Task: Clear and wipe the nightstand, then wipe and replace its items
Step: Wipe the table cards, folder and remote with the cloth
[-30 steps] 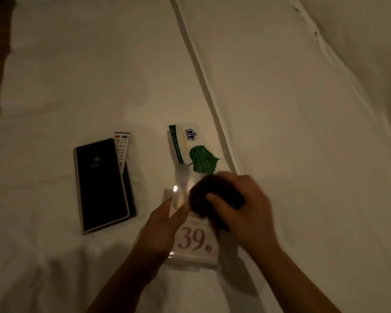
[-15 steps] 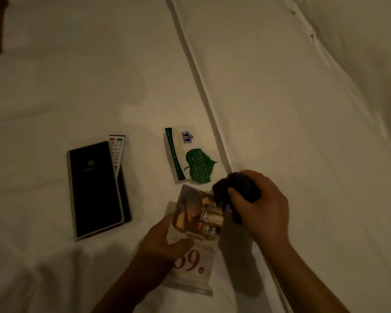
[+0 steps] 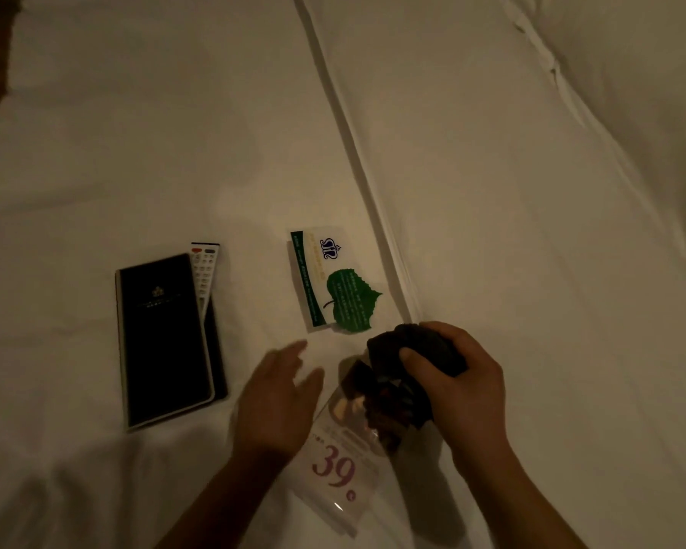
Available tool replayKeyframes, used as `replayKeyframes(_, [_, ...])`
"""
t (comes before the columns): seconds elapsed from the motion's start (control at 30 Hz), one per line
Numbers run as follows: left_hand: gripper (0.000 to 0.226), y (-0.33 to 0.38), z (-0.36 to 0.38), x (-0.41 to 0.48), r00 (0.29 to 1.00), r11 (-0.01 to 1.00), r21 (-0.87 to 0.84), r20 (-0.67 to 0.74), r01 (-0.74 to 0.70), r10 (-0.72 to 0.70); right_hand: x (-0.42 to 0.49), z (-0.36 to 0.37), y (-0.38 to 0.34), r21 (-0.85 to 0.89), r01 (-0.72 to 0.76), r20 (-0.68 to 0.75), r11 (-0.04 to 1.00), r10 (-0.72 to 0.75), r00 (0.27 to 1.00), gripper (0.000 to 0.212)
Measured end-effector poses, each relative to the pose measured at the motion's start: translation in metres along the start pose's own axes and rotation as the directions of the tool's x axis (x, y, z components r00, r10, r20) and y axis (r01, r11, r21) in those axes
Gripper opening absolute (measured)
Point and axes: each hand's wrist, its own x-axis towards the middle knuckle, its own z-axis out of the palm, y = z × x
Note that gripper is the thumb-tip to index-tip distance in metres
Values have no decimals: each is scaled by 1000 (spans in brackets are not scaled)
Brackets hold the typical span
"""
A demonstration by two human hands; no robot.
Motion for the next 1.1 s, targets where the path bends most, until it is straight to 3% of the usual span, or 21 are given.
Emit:
replayKeyframes(0.1, [53, 19, -3, 54, 997, 977, -206, -29, 63, -71, 0, 5, 1, 29, -25, 7, 999, 24, 1000, 36])
replayKeyframes(0.2, [44, 40, -1, 100, 987, 880, -447, 43, 160, -157, 5, 11, -1, 39, -38, -1, 999, 38, 999, 36])
replayKeyframes(0.37, [38, 45, 2, 128, 934, 665, -662, 172, 344, -312, 10, 17, -5, 50, -55, -6, 997, 55, 998, 35])
replayKeyframes(0.53, [22, 37, -5, 112, 894, 460, -778, 286, 427, -345, 9, 14, -11, 59, -53, -21, 997, 54, 998, 34])
replayKeyframes(0.63, [27, 22, -12, 86, 889, 376, -817, 328, 437, -319, 5, 12, -20, 34, 2, -23, 999, -2, 1000, 35])
replayKeyframes(0.7, [33, 10, -14, 65, 902, 308, -854, 355, 419, -244, -1, 16, -28, -115, 123, 11, 986, -123, 992, 37])
replayKeyframes(0.8, [35, 0, -19, 36, 918, 190, -898, 386, 397, -93, -14, 37, -37, -288, 338, 245, 896, -272, 930, 44])
replayKeyframes(0.83, [38, -2, -20, 28, 919, 181, -901, 387, 395, -77, -19, 45, -36, -328, 420, 347, 846, -305, 887, 45])
replayKeyframes(0.87, [44, -5, -21, 21, 922, 236, -891, 379, 387, -80, -22, 51, -32, -364, 490, 432, 792, -322, 842, 46])
replayKeyframes(0.93, [69, -8, -24, 10, 945, 518, -799, 320, 305, -63, -20, 53, -26, -442, 542, 486, 714, -317, 814, 46])
replayKeyframes(0.97, [76, -10, -26, 5, 961, 660, -718, 275, 221, -24, -16, 50, -24, -479, 506, 447, 718, -297, 844, 45])
replayKeyframes(1.0, [68, -13, -26, 1, 976, 732, -668, 215, 135, 17, -11, 45, -22, -508, 438, 369, 741, -273, 889, 44])
replayKeyframes(1.07, [37, -14, -26, -6, 983, 654, -754, 160, 64, 88, -6, 33, -22, -520, 312, 166, 795, -265, 950, 43])
replayKeyframes(1.1, [37, -12, -24, -8, 982, 577, -813, 163, 78, 97, -8, 29, -24, -503, 297, 109, 812, -281, 953, 43])
